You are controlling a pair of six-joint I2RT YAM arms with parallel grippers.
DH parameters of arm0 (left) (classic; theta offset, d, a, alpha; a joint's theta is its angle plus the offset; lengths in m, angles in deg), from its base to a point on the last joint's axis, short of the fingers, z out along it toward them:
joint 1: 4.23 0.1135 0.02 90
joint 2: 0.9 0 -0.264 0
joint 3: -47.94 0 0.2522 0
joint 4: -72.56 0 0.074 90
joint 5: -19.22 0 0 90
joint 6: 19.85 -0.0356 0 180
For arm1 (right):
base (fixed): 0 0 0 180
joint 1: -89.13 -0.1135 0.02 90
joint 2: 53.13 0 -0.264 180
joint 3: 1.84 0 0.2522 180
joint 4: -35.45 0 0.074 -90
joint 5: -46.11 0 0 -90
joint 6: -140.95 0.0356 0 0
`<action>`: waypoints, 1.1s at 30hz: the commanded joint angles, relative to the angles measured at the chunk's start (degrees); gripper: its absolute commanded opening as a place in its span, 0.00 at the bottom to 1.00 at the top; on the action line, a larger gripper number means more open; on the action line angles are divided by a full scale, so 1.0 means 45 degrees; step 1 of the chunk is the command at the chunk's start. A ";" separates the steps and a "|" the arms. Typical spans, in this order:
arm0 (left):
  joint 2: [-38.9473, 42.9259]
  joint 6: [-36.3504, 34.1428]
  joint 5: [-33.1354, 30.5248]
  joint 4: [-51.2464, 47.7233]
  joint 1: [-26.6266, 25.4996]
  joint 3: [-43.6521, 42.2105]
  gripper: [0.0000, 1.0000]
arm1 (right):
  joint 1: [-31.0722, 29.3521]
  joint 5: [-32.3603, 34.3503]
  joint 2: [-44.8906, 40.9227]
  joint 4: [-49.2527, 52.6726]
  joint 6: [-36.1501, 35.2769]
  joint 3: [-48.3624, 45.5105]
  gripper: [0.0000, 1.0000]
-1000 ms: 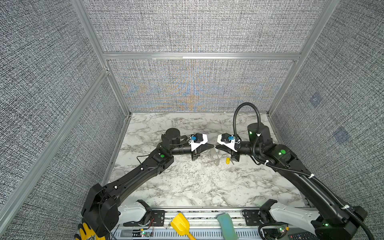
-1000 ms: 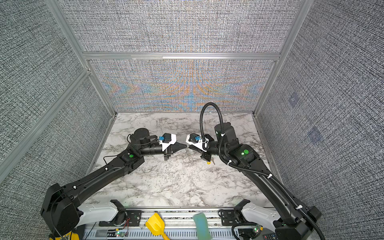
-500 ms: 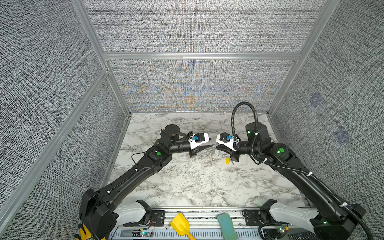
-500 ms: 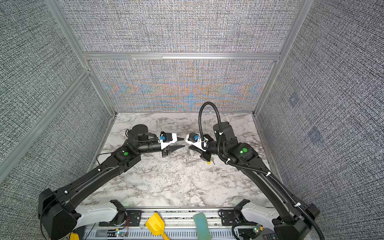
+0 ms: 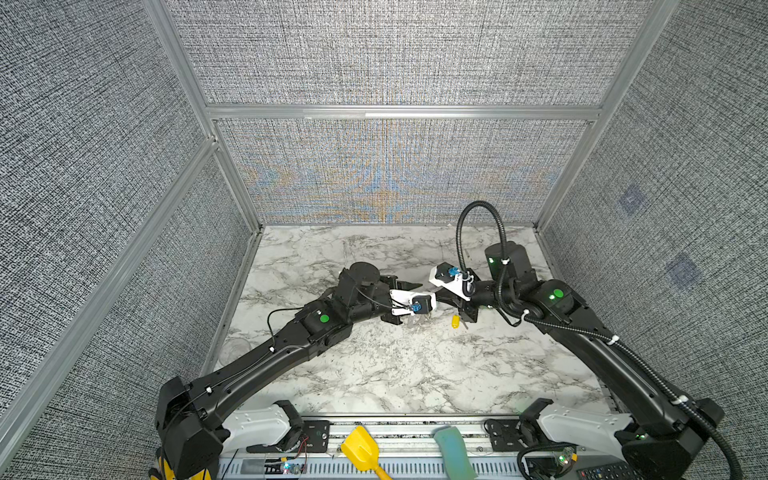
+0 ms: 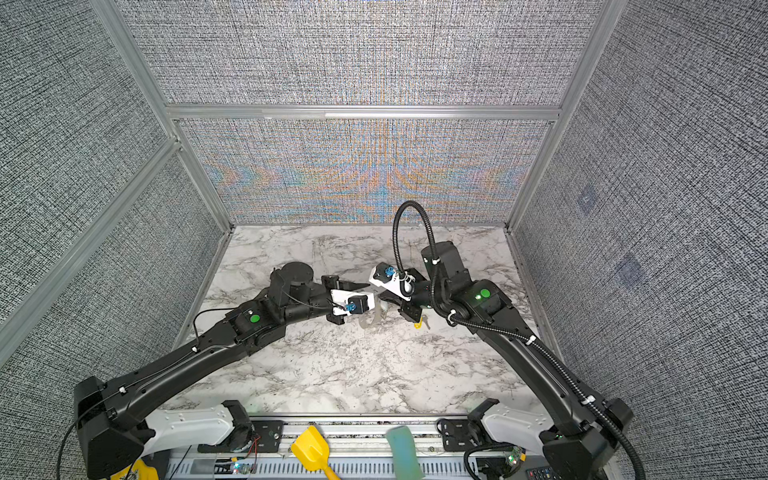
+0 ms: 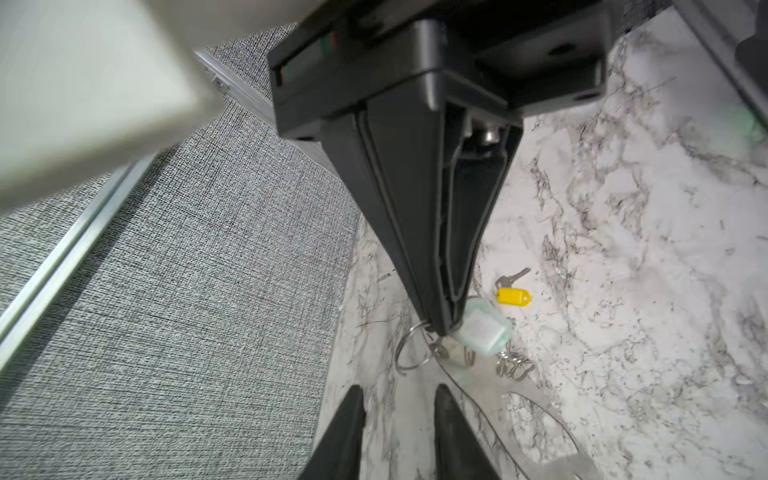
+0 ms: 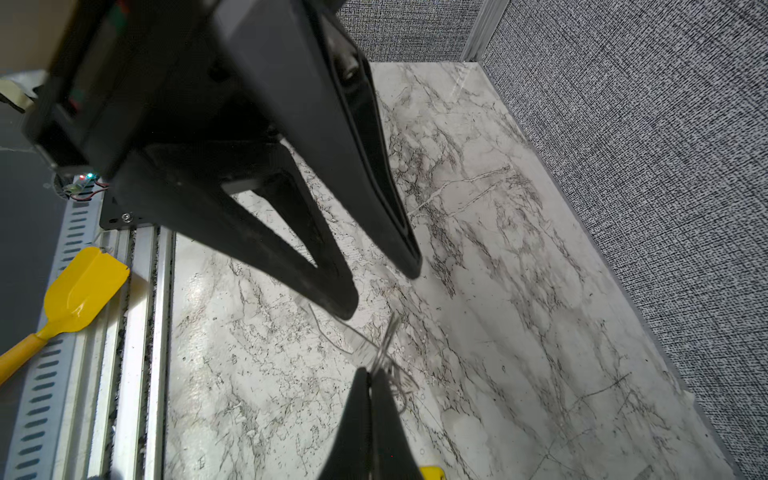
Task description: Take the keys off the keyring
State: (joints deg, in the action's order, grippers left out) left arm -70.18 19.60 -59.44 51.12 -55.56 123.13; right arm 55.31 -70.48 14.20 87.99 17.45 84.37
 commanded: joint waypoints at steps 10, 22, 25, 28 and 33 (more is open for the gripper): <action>-0.0408 -0.1329 -0.0973 -0.0172 -0.0546 0.0428 0.28 | -0.0030 -0.0285 0.0173 0.0268 0.0002 0.0210 0.00; -0.0777 -0.1667 -0.0925 -0.0668 -0.0815 0.0660 0.16 | -0.0054 -0.0412 0.0257 0.0385 -0.0039 0.0308 0.00; -0.0845 -0.1704 -0.0993 -0.0753 -0.0840 0.0705 0.14 | -0.0081 -0.0409 0.0296 0.0441 -0.0075 0.0327 0.00; -0.0866 -0.1698 -0.0978 -0.0733 -0.0839 0.0739 0.11 | -0.0100 -0.0420 0.0366 0.0540 -0.0129 0.0366 0.00; -0.0963 -0.1535 -0.0892 -0.0788 -0.0837 0.0802 0.02 | -0.0114 -0.0382 0.0378 0.0602 -0.0241 0.0422 0.00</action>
State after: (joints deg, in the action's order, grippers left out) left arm -74.11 12.15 -63.71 47.40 -59.26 126.19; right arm 55.00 -69.84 15.97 91.03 17.04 85.46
